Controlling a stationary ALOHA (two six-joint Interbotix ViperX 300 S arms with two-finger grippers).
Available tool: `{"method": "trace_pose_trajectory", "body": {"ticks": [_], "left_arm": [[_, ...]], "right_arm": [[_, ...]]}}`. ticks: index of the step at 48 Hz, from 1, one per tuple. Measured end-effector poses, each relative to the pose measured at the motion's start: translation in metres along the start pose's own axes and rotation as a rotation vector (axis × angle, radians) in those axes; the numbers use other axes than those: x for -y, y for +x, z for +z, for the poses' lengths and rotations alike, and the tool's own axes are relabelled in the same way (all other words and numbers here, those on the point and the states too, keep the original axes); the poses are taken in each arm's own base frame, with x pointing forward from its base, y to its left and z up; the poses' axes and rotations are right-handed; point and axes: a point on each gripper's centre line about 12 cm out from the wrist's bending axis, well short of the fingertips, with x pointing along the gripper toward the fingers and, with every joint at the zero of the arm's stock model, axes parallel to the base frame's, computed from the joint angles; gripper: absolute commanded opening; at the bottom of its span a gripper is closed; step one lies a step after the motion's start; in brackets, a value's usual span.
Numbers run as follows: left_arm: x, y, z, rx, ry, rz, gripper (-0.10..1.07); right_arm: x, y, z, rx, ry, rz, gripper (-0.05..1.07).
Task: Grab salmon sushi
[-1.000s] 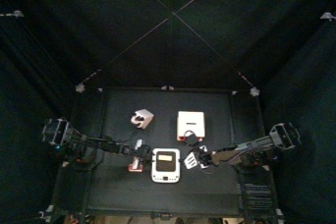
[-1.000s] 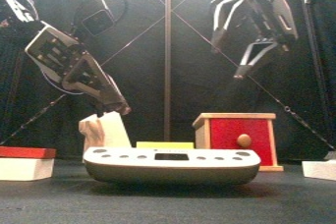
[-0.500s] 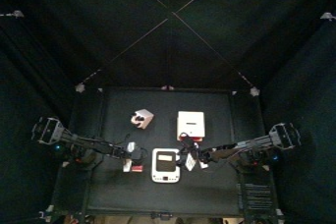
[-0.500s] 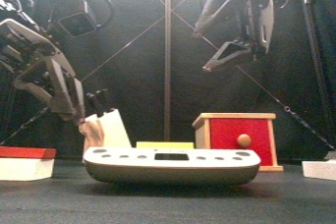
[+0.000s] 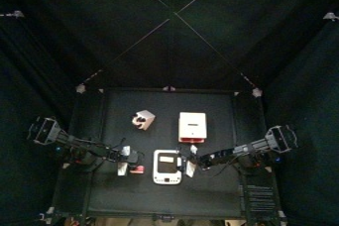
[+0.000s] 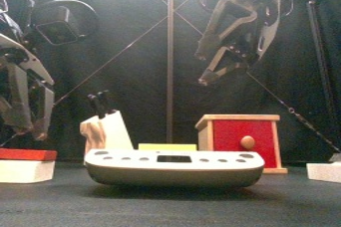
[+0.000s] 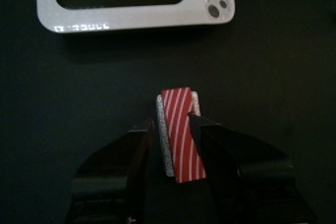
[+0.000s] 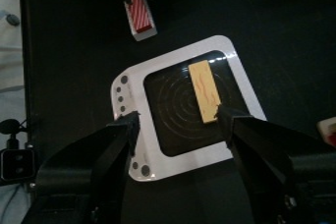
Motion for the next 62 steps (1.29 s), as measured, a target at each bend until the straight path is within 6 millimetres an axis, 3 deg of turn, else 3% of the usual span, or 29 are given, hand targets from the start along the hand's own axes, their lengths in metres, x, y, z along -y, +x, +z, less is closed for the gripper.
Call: {"method": "trace_pose_trajectory", "body": {"ticks": [27, 62], "left_arm": [[0.008, 0.019, 0.003, -0.141, -0.012, -0.011, 0.74], [0.008, 0.021, 0.003, -0.148, 0.011, -0.009, 0.75]], "right_arm": [[-0.01, 0.002, -0.004, -0.018, -0.008, -0.021, 0.94], [-0.01, 0.008, -0.006, -0.03, -0.009, -0.031, 0.94]]}}
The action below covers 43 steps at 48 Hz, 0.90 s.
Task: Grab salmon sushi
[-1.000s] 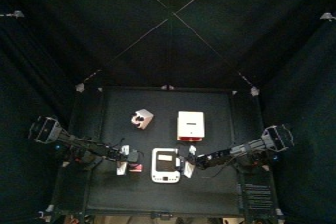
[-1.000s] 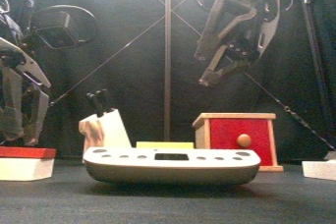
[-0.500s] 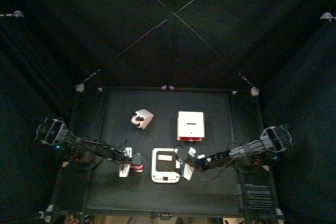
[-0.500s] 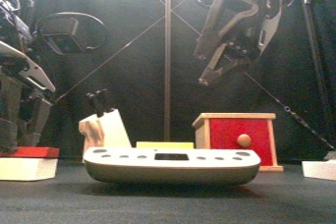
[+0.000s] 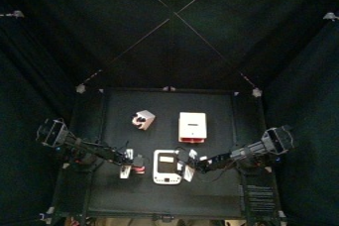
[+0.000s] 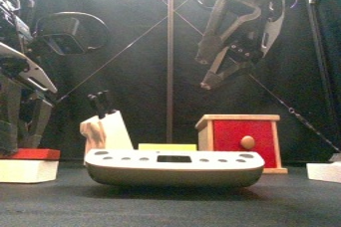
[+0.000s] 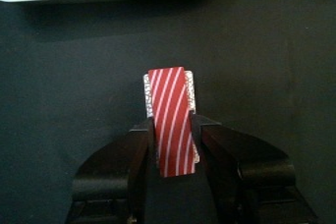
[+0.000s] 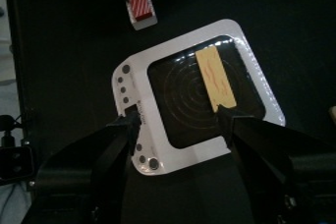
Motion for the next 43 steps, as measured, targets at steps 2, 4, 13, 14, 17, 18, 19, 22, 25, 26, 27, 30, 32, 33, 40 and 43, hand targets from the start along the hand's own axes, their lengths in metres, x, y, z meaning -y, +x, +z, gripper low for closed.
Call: {"method": "trace_pose_trajectory", "body": {"ticks": [2, 4, 13, 14, 17, 18, 19, 22, 25, 26, 27, 30, 32, 33, 40, 43], "left_arm": [[-0.0004, 0.0, 0.0001, 0.0, -0.001, 0.001, 0.75], [-0.0004, 0.0, 0.0001, 0.0, -0.003, 0.0, 0.76], [-0.0013, 0.0003, 0.0005, 0.004, -0.002, 0.003, 0.76], [-0.0013, 0.0003, 0.0005, 0.004, -0.004, 0.003, 0.76], [-0.0013, 0.0003, 0.0005, 0.004, -0.002, 0.003, 0.76], [-0.0013, 0.0003, 0.0003, 0.002, -0.002, 0.003, 0.76], [-0.0017, 0.0003, 0.0006, 0.004, -0.005, 0.003, 0.76], [-0.0017, 0.0003, 0.0006, 0.004, -0.004, 0.003, 0.76], [-0.0013, 0.0003, 0.0003, 0.002, -0.002, 0.003, 0.75], [-0.0017, 0.0003, 0.0002, 0.001, -0.004, 0.003, 0.75], [-0.0016, 0.0002, 0.0008, 0.002, -0.002, 0.003, 0.75], [-0.0017, 0.0012, 0.0001, -0.002, -0.004, 0.004, 0.74], [-0.0018, 0.0019, -0.0007, -0.009, -0.004, 0.004, 0.74], [-0.0018, 0.0022, -0.0007, -0.012, -0.002, 0.004, 0.74], [-0.0016, 0.0043, -0.0001, -0.025, -0.001, 0.005, 0.74], [-0.0019, 0.0042, 0.0009, -0.025, 0.001, 0.006, 0.74]], "right_arm": [[0.0, 0.0004, 0.0002, 0.0, 0.0, -0.002, 0.94], [-0.0003, -0.0001, 0.0005, 0.001, 0.0, 0.001, 0.94], [0.0003, 0.0009, 0.0001, -0.001, 0.001, -0.002, 0.94], [-0.0002, 0.0008, -0.0002, -0.001, 0.0, -0.001, 0.94], [0.0004, 0.0014, -0.0003, -0.002, 0.0, -0.003, 0.94], [0.0005, 0.0018, -0.0006, -0.003, -0.002, -0.003, 0.94], [0.0004, 0.0014, -0.0003, -0.002, 0.0, -0.003, 0.94], [0.0005, 0.0018, -0.0006, -0.003, 0.0, -0.003, 0.94], [0.0012, 0.0019, -0.0004, -0.003, 0.001, -0.006, 0.94], [0.0005, 0.0018, -0.0006, -0.003, 0.0, -0.003, 0.94], [0.0005, 0.0018, -0.0006, -0.003, 0.0, -0.003, 0.94], [0.0005, 0.0018, -0.0006, -0.003, 0.0, -0.003, 0.94], [0.0012, 0.0019, -0.0004, -0.003, 0.001, -0.006, 0.94], [0.001, 0.0019, -0.0004, -0.003, 0.001, -0.004, 0.94], [0.0007, 0.0023, -0.001, -0.005, -0.001, -0.006, 0.94], [0.0013, 0.0028, -0.0011, -0.006, 0.0, -0.008, 0.94]]}}
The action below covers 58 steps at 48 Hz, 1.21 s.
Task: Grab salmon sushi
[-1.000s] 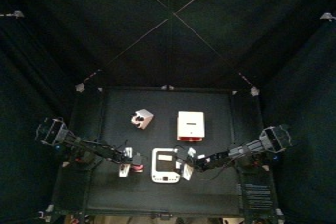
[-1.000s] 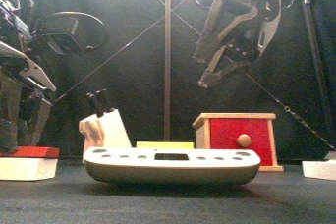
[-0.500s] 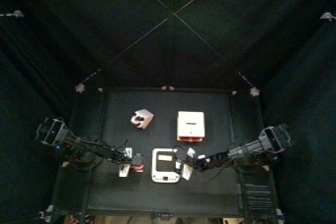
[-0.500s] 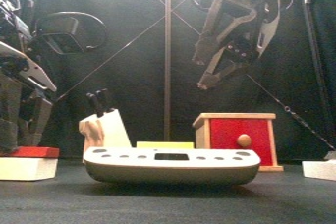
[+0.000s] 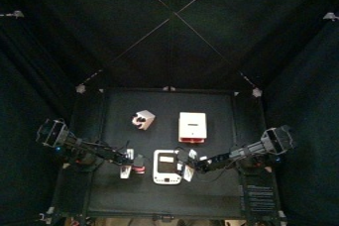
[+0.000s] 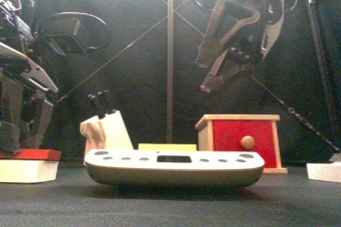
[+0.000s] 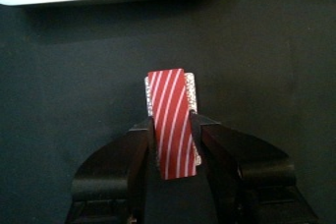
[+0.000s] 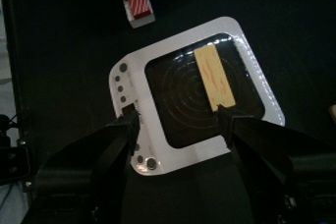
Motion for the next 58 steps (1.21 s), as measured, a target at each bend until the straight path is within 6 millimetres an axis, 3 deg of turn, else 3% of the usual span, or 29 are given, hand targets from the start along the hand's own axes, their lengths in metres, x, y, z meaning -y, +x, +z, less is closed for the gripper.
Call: {"method": "trace_pose_trajectory", "body": {"ticks": [7, 20, 39, 58], "left_arm": [[-0.001, 0.0, -0.001, -0.003, -0.001, 0.003, 0.69], [-0.004, -0.001, 0.001, -0.005, -0.007, 0.007, 0.45], [-0.002, -0.026, 0.013, 0.129, -0.023, -0.008, 0.45], [-0.003, -0.032, 0.012, 0.189, -0.023, -0.008, 0.45]], "right_arm": [[0.0, 0.0, 0.0, 0.0, 0.0, 0.002, 0.94], [0.0, 0.001, -0.001, -0.003, -0.001, -0.002, 0.94], [-0.007, -0.001, 0.011, 0.022, 0.023, 0.018, 0.94], [-0.007, 0.0, 0.011, 0.018, 0.025, 0.015, 0.94]]}}
